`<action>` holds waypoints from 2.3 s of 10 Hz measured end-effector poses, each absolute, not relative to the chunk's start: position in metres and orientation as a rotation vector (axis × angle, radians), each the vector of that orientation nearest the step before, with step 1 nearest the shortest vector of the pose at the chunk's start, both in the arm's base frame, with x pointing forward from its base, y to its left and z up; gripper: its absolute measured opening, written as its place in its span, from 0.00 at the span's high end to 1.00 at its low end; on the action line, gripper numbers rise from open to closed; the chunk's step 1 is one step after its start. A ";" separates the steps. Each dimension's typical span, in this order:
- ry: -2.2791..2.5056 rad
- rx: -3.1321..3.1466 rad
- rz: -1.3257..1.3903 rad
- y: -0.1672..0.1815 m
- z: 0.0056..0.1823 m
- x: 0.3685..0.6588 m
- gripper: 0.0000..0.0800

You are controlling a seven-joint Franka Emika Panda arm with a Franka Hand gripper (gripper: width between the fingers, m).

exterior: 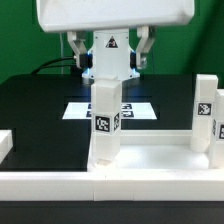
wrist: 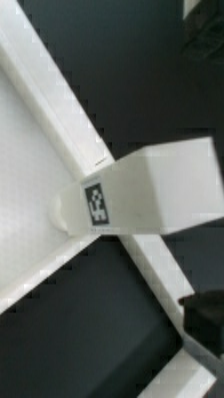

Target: Assemble desk

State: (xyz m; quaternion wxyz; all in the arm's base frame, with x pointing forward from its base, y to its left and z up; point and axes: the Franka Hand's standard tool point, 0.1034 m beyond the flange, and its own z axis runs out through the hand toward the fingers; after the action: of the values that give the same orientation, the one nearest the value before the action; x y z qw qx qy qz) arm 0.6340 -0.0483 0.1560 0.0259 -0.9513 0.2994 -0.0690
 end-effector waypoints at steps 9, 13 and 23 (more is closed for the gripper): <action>1.117 -2.935 -0.199 -0.059 0.122 0.636 0.53; 1.552 -2.709 -0.195 -0.059 0.121 0.636 0.64; 2.572 -1.459 -0.168 -0.050 0.117 0.632 0.63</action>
Offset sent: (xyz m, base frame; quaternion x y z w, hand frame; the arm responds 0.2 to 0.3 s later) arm 0.0105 -0.0088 -0.0187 -0.0096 0.0103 -0.0067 0.9999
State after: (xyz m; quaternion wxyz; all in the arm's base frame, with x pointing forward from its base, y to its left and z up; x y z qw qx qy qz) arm 0.6319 -0.0499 0.1175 0.0900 -0.4906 0.8649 -0.0563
